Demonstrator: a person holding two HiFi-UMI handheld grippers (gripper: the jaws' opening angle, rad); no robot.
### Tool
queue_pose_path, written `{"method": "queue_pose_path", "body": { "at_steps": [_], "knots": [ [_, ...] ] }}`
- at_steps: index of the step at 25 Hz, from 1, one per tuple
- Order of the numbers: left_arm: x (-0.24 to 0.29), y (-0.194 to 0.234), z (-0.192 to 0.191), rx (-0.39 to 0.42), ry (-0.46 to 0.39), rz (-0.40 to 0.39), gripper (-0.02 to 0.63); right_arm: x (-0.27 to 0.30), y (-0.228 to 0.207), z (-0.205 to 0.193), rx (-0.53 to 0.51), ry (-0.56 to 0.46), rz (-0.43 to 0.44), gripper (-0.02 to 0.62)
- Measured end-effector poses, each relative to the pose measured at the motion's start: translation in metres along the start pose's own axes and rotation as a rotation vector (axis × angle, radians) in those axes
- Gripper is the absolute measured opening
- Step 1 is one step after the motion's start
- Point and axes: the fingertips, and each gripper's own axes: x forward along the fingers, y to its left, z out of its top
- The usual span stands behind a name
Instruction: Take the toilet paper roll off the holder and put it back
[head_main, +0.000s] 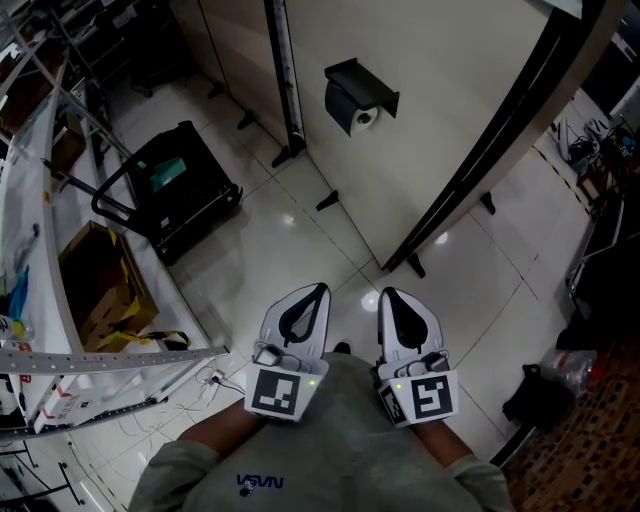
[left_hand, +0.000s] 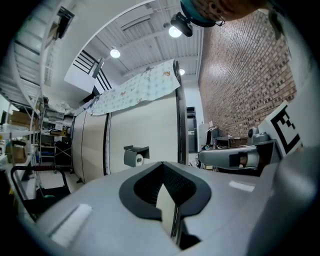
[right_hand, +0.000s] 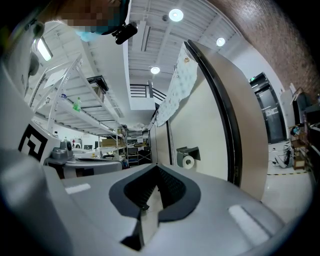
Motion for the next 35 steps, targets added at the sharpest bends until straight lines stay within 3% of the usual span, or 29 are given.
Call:
{"method": "queue_pose_path", "body": {
  "at_steps": [35],
  "knots": [
    [-0.008, -0.006, -0.003, -0.006, -0.002, 0.004, 0.008, -0.009, 0.009, -0.002, -0.027, 0.004, 0.016, 0.0]
  ]
}}
